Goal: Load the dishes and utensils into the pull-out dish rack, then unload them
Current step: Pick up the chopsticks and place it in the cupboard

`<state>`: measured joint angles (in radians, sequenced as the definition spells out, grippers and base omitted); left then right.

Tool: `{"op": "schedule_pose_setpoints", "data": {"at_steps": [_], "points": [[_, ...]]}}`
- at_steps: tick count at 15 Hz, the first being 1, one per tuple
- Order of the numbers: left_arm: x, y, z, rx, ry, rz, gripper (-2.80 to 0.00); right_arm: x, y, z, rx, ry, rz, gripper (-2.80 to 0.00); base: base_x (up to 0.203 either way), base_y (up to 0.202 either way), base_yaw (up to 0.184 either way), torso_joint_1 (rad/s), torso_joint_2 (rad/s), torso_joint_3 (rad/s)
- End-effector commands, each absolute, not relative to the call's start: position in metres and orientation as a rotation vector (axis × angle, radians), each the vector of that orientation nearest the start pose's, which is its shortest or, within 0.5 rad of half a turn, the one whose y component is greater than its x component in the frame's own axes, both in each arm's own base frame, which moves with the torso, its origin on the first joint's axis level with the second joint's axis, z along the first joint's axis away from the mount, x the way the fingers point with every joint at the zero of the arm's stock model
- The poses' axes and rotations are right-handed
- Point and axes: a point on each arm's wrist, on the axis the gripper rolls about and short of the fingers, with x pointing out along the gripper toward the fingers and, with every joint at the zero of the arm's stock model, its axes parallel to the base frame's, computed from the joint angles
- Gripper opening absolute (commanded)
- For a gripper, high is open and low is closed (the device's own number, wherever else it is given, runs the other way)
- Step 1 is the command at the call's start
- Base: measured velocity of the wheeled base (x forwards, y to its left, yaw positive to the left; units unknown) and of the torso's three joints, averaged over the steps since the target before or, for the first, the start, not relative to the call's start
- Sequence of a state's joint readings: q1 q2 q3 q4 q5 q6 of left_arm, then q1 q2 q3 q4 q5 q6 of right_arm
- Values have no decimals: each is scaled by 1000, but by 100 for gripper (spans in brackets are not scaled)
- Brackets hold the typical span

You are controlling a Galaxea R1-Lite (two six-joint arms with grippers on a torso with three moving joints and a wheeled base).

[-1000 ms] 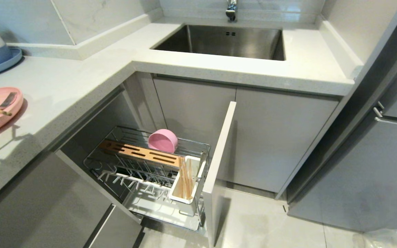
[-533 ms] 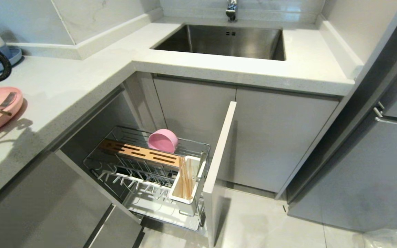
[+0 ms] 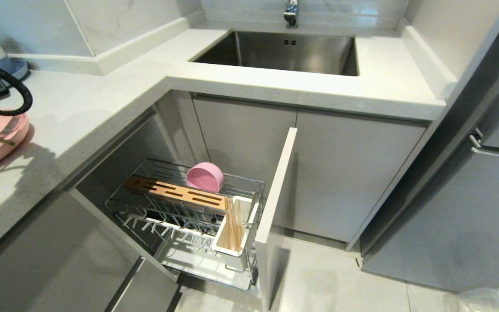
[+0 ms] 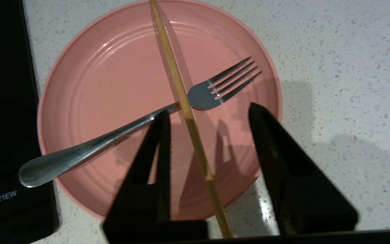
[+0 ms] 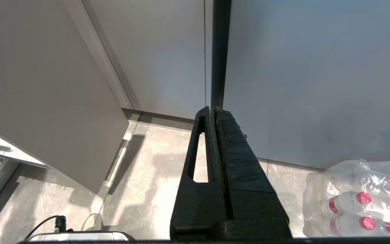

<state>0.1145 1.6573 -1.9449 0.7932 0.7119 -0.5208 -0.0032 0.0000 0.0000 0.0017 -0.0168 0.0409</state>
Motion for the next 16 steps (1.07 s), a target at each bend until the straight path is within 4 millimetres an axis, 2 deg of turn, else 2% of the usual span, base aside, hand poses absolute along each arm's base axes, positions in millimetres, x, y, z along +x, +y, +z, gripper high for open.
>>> {"op": "schedule_pose_setpoints", "data": {"at_steps": [1, 6, 11, 13, 16], "points": [[262, 45, 367, -321, 297, 922, 0, -23, 0, 75, 41, 3, -20, -280, 0, 0, 0, 0, 0, 0], [272, 47, 357, -310, 344, 931, 0, -23, 0, 75, 41, 3, -20, -280, 0, 0, 0, 0, 0, 0], [273, 51, 352, -329, 364, 956, 0, -23, 0, 75, 41, 3, -20, -280, 0, 0, 0, 0, 0, 0], [271, 52, 353, -358, 353, 954, 0, -23, 0, 75, 41, 3, -20, -280, 0, 0, 0, 0, 0, 0], [265, 51, 349, -520, 367, 943, 0, -23, 0, 75, 41, 3, -20, -280, 0, 0, 0, 0, 0, 0]]}}
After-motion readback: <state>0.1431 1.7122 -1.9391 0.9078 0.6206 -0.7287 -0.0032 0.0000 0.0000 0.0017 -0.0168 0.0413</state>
